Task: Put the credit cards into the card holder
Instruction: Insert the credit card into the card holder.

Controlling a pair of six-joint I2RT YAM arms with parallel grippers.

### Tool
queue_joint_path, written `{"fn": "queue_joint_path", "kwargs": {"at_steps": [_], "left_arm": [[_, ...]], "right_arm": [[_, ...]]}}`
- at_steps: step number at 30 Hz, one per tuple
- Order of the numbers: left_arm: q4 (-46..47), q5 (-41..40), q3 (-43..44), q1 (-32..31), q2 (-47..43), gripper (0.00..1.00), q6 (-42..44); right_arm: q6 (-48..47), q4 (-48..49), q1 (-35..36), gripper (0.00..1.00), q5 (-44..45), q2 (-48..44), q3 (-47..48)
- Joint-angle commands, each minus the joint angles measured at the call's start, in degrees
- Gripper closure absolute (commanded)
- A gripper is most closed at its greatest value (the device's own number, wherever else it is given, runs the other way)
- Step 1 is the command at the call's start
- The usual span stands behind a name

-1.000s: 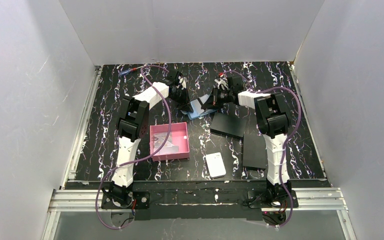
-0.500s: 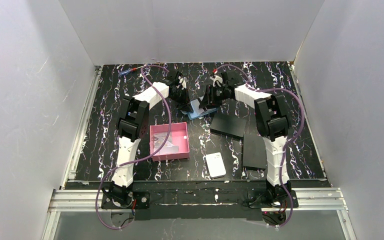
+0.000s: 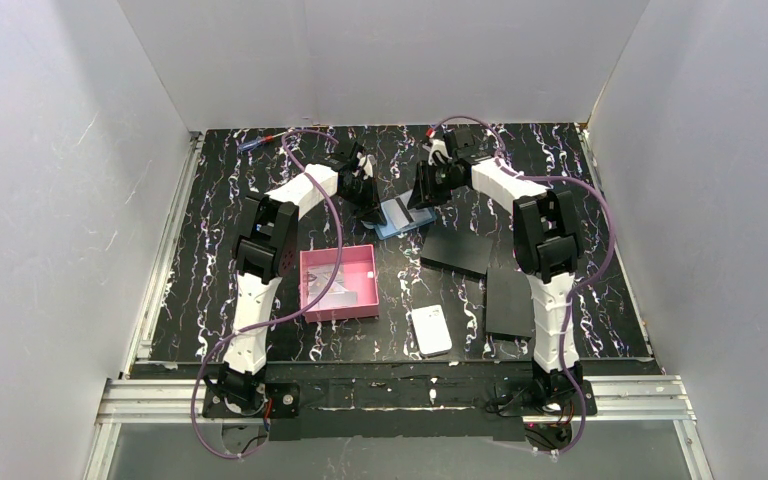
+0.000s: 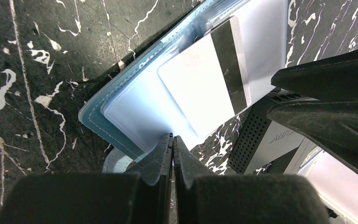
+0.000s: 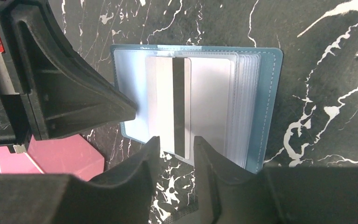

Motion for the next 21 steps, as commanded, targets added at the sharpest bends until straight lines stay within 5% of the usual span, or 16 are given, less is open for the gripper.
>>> {"fn": "queue_joint_path", "kwargs": {"at_steps": [1, 13, 14, 15, 21], "left_arm": [[-3.6, -1.9, 0.5, 0.4, 0.8, 1.00, 1.7], [-4.0, -1.8, 0.6, 0.5, -1.7, 0.99, 2.4], [-4.2, -0.7, 1.3, 1.1, -2.7, 0.84, 1.7], [-3.9, 1.7, 1.6, 2.3, -3.5, 0.82, 0.3], [-3.6, 2.4, 0.4, 3.4, -4.3, 0.91, -0.3]], "right_arm": [[0.2, 0.2, 0.1, 0.61, 0.3, 1.5, 2.6], [4.0, 4.7, 0.7, 0.69, -3.1, 5.2, 2.9], [3.7, 4.3, 0.7, 0.71, -2.4, 5.3, 2.9], [3.3, 3.9, 0.7, 0.71, -2.1, 5.4, 3.0], [2.1, 2.7, 0.7, 0.73, -1.1, 6.3, 3.3]]}}
